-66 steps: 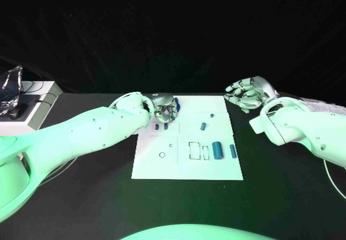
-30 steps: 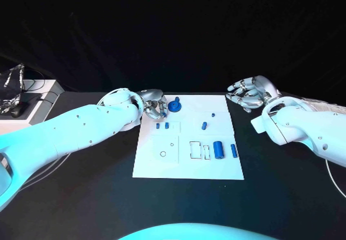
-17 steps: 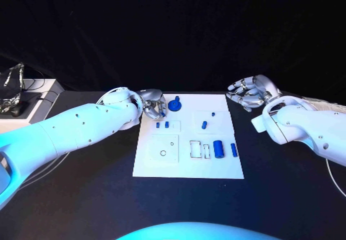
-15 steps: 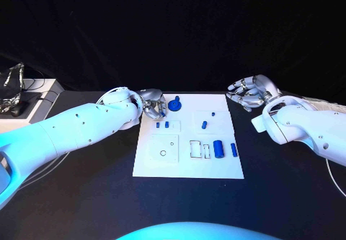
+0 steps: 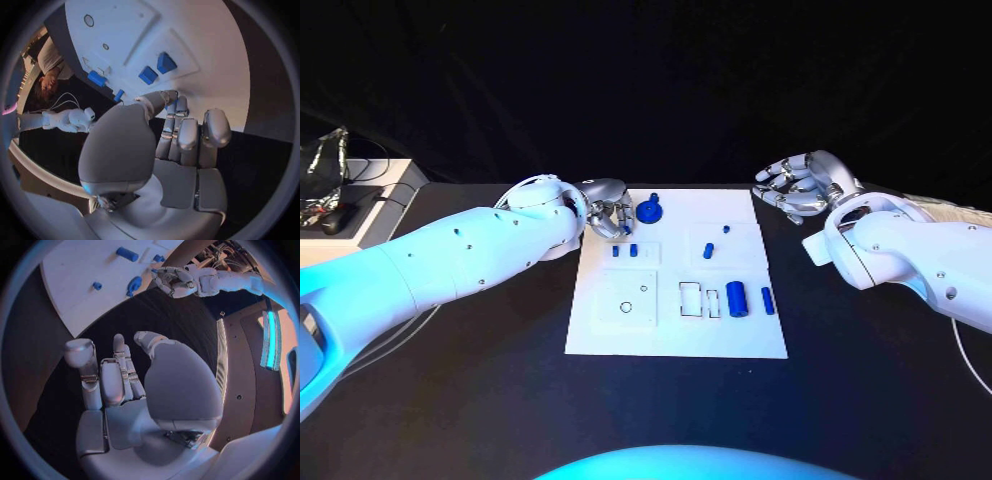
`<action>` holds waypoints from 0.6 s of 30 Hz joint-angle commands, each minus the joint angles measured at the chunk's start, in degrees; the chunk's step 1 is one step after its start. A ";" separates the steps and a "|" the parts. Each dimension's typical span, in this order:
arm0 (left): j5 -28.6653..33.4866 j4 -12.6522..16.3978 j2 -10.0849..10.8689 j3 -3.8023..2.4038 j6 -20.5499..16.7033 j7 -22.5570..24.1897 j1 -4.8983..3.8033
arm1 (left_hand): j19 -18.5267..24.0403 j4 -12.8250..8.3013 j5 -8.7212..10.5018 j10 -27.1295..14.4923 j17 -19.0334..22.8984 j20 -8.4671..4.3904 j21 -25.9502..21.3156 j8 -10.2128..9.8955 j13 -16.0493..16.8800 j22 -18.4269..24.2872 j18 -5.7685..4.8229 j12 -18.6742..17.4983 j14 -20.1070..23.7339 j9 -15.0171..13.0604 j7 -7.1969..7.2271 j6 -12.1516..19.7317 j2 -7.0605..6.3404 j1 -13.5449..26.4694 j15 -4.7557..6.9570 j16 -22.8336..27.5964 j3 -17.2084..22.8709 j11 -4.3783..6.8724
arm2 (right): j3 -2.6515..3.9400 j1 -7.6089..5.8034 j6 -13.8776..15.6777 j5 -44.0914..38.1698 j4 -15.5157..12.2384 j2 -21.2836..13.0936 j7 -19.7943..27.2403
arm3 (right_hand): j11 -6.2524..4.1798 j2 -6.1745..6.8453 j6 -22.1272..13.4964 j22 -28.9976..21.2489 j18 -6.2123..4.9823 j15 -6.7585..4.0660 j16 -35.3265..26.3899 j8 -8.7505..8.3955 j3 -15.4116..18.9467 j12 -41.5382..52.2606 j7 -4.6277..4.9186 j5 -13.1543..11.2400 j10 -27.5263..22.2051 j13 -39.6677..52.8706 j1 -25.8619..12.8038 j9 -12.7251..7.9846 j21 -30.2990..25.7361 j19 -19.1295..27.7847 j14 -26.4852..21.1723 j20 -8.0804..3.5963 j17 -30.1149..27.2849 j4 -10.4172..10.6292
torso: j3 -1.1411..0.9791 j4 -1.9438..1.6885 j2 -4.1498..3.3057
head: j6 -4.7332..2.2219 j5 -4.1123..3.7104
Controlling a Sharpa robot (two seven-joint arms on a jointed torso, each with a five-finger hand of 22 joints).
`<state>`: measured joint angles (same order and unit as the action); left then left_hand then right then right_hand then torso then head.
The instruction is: Assemble the parts on the task board
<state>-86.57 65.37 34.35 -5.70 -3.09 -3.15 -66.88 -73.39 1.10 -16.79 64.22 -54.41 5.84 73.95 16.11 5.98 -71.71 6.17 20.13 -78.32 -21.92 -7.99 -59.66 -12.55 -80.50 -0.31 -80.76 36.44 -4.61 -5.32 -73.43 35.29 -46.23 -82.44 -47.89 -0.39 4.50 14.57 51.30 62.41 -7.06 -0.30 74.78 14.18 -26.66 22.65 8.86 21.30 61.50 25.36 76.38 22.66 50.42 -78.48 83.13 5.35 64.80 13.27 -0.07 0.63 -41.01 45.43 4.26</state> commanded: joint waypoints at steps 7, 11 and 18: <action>0.25 0.17 -0.52 0.09 1.10 0.32 0.12 | 0.29 0.04 0.12 0.41 0.47 0.21 -0.45 -0.09 -0.09 0.30 -0.39 -0.54 0.64 -0.11 -0.16 -0.10 0.05 0.72 -0.13 0.49 -0.31 0.17 | 0.01 0.02 -0.45 -0.21 0.02 0.03 0.47 | -0.03 0.07 0.25 -0.02 -0.07 0.04 0.23 0.37 -0.30 -0.26 0.32 0.29 0.41 -0.04 -0.52 0.08 0.04 -0.50 0.29 -0.01 0.01 0.05 | -0.02 0.01 -0.02 | 0.09 -0.14; 0.33 0.14 -0.56 0.09 1.72 0.13 0.12 | 0.25 0.04 0.12 0.41 0.45 0.21 -0.42 -0.11 -0.10 0.25 -0.40 -0.59 0.64 -0.11 -0.16 -0.09 0.06 0.74 -0.14 0.49 -0.32 0.17 | 0.01 0.03 -0.52 -0.21 0.04 0.06 0.46 | -0.03 0.07 0.25 -0.02 -0.07 0.04 0.23 0.37 -0.30 -0.26 0.32 0.29 0.41 -0.04 -0.52 0.08 0.04 -0.50 0.29 -0.01 0.01 0.05 | -0.05 -0.04 0.00 | 0.08 -0.12; 0.27 0.04 -0.59 0.11 2.57 -0.36 0.12 | 0.32 0.07 0.16 0.45 0.80 0.23 -0.49 -0.16 -0.10 0.31 -0.39 -0.75 0.80 -0.12 -0.15 -0.07 0.05 0.84 -0.15 0.60 -0.42 0.15 | 0.01 0.06 -0.61 -0.22 0.09 0.07 0.43 | -0.03 0.07 0.25 -0.02 -0.07 0.04 0.23 0.37 -0.30 -0.26 0.32 0.29 0.41 -0.04 -0.52 0.08 0.04 -0.50 0.29 -0.01 0.01 0.05 | -0.02 0.00 -0.03 | 0.09 -0.10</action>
<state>-86.48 65.33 33.92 -5.67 -2.45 -3.32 -66.86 -73.39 1.10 -16.79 64.43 -53.66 5.84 73.68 15.81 5.96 -71.46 6.18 19.73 -77.89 -21.98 -7.98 -59.46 -12.31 -80.26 -0.32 -80.49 36.44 -4.40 -5.32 -73.41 35.25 -46.23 -82.34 -47.84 -0.39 4.50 14.57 51.30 62.39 -7.06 -0.30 74.78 14.18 -26.65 22.65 8.86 21.30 61.51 25.37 76.38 22.65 50.42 -78.48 83.12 5.35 64.79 13.27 -0.10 0.60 -41.02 45.54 4.13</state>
